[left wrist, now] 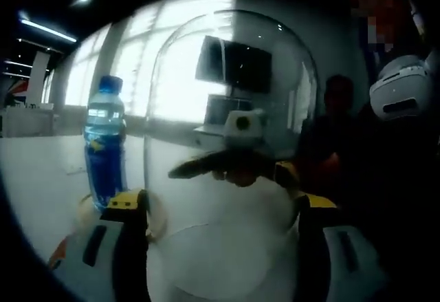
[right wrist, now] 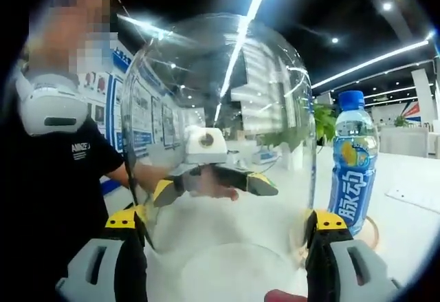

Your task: Open the cover put in the Mizone put the cover back on

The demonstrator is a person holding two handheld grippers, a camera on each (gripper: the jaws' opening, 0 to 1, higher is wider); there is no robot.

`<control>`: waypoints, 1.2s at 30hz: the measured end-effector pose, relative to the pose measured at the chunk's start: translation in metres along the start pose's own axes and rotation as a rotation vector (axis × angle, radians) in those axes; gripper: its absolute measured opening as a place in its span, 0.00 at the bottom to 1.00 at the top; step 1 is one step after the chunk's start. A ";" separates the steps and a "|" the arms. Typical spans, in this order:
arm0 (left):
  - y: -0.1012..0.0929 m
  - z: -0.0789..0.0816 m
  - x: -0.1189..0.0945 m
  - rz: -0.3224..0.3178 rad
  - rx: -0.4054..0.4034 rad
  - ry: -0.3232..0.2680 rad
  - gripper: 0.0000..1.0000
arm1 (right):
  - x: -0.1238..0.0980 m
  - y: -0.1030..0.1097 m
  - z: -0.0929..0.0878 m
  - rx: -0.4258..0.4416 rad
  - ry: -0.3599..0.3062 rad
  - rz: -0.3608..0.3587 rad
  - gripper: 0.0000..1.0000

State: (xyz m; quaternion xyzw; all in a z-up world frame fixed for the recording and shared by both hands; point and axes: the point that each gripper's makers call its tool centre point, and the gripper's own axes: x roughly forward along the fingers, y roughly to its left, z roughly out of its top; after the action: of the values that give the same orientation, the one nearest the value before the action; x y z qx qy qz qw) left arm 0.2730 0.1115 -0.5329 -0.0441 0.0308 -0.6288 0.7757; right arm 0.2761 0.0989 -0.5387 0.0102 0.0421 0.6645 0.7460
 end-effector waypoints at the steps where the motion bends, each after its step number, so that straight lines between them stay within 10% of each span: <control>1: 0.000 0.000 0.000 0.001 -0.002 -0.003 0.76 | 0.000 0.000 0.000 0.000 -0.007 0.002 0.90; 36: 0.003 0.000 0.003 -0.034 -0.005 -0.010 0.76 | 0.002 0.002 -0.001 -0.009 0.010 0.033 0.90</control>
State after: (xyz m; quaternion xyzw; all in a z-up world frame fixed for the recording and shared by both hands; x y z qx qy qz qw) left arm 0.2768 0.1091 -0.5329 -0.0496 0.0275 -0.6415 0.7650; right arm 0.2745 0.1013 -0.5402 0.0045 0.0427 0.6768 0.7349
